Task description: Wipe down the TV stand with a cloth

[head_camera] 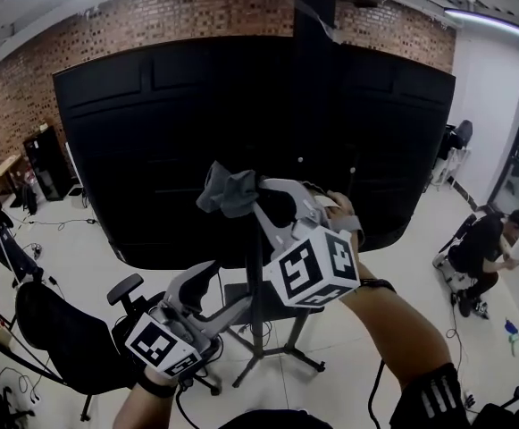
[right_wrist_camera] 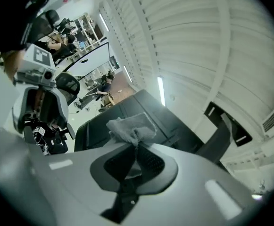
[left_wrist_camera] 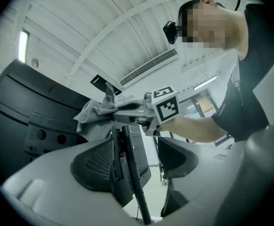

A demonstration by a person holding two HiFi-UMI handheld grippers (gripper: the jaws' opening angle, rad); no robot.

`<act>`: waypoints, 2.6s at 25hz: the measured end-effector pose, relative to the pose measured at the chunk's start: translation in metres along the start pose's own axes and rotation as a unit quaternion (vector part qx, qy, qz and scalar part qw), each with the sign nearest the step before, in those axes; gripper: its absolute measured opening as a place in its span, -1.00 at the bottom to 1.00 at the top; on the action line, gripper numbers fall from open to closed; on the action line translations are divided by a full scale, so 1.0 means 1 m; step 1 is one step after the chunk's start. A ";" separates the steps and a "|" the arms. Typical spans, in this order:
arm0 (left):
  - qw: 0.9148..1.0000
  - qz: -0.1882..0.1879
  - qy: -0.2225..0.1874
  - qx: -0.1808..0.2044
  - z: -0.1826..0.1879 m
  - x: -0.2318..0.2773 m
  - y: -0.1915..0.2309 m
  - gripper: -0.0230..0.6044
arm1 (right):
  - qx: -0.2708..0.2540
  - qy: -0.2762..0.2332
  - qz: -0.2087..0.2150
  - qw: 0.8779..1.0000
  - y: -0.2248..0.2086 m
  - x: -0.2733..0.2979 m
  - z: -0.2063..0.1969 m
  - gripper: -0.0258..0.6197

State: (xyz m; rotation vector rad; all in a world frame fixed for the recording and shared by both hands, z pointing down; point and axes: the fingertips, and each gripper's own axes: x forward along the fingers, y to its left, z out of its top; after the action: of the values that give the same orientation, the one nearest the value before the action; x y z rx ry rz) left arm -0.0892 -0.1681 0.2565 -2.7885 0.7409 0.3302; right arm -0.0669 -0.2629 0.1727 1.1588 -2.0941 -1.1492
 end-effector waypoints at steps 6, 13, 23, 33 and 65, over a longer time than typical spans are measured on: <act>1.000 -0.016 -0.003 0.005 0.000 0.024 -0.021 0.08 | 0.047 0.023 -0.046 0.998 -0.053 -0.075 -0.066 -0.87; 0.999 -0.033 0.003 0.004 -0.004 0.055 -0.048 0.08 | 0.097 0.075 -0.083 0.989 -0.094 -0.117 -0.162 -0.87; 0.999 -0.029 0.019 0.013 -0.012 0.082 -0.076 0.08 | 0.129 0.127 -0.068 0.981 -0.108 -0.085 -0.258 -0.87; 0.999 0.001 0.033 0.019 -0.022 0.099 -0.085 0.08 | 0.119 0.144 -0.062 0.980 -0.119 -0.058 -0.301 -0.87; 0.999 0.008 0.040 0.008 -0.037 0.122 -0.097 0.08 | 0.172 0.078 -0.103 0.977 -0.162 -0.162 -0.294 -0.87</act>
State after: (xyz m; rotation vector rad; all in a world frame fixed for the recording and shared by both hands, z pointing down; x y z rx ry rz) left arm 0.0694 -0.1529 0.2743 -2.7957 0.7796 0.2143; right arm 0.3036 -0.3009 0.1890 1.6035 -2.1418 -0.7640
